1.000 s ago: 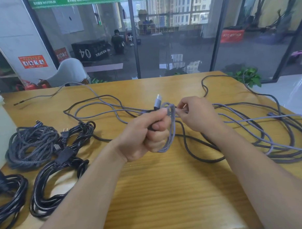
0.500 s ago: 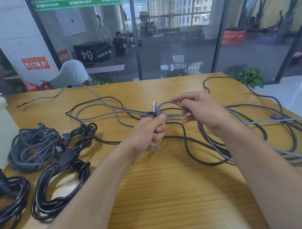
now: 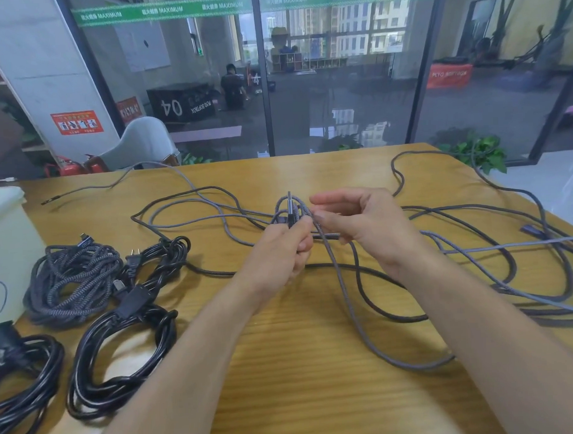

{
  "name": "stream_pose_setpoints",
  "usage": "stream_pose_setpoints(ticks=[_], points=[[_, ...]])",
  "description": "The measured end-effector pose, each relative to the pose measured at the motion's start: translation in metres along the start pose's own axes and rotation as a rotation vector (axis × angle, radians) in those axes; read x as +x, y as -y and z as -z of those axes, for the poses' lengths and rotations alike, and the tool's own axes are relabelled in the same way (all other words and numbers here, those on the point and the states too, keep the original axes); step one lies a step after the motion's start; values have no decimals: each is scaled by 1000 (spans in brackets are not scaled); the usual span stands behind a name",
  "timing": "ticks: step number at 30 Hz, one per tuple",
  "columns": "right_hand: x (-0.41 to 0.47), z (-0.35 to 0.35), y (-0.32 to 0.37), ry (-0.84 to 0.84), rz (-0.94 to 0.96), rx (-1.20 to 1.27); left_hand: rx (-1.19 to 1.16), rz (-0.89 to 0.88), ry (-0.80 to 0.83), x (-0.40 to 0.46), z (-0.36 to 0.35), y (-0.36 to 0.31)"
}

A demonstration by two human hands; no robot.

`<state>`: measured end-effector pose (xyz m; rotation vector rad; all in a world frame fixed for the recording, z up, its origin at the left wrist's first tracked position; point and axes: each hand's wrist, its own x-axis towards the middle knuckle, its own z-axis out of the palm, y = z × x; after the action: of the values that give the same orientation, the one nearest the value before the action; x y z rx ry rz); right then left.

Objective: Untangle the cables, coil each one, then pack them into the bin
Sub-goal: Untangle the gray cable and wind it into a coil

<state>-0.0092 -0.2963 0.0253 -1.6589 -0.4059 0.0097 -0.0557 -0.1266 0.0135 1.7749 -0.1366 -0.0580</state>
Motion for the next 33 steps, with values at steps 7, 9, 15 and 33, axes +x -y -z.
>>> stream_pose_setpoints(ticks=[7, 9, 15, 33], points=[[2, -2, -3, 77, -120, 170, 57, -120, 18, -8, -3, -8], [3, -5, -6, 122, -156, 203, 93, -174, 39, -10, -3, -9], [7, -4, -13, 173, -182, 205, 93, -183, 53, -9, 0, -9], [4, -5, -5, 140, -140, -25, -102, -127, 95, -1, 8, 1]])
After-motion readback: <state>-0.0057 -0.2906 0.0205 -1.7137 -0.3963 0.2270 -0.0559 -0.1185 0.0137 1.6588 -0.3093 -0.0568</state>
